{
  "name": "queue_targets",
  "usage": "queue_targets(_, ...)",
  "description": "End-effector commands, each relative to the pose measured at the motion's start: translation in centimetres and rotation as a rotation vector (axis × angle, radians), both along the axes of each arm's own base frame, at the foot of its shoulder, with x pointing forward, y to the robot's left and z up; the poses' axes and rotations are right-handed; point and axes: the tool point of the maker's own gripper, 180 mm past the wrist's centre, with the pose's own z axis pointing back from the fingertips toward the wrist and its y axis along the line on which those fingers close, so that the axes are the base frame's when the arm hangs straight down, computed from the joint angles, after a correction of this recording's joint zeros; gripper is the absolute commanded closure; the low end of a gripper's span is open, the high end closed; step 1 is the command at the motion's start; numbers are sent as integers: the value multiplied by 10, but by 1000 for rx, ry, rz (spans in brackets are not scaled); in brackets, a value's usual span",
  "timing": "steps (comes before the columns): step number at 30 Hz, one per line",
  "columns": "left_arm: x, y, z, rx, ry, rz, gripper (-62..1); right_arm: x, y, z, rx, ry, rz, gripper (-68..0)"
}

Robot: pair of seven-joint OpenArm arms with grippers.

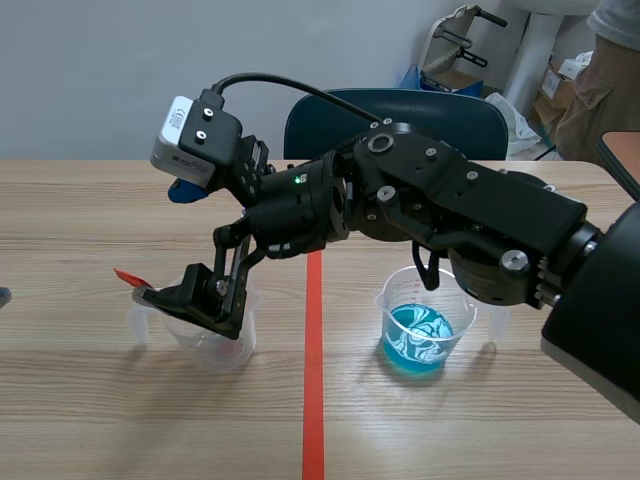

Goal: Do the redox reaction experiment

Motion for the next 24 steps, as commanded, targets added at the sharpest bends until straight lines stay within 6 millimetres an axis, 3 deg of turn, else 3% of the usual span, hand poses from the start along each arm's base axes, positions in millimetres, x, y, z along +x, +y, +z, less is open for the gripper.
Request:
queue_targets(1,3,-4,9,-27,-28,-7,-623,1,4,12,29,-15,15,-679)
queue_targets(24,4,-4,7,-21,-23,-3,-623,1,4,13,30,-15,15,-679)
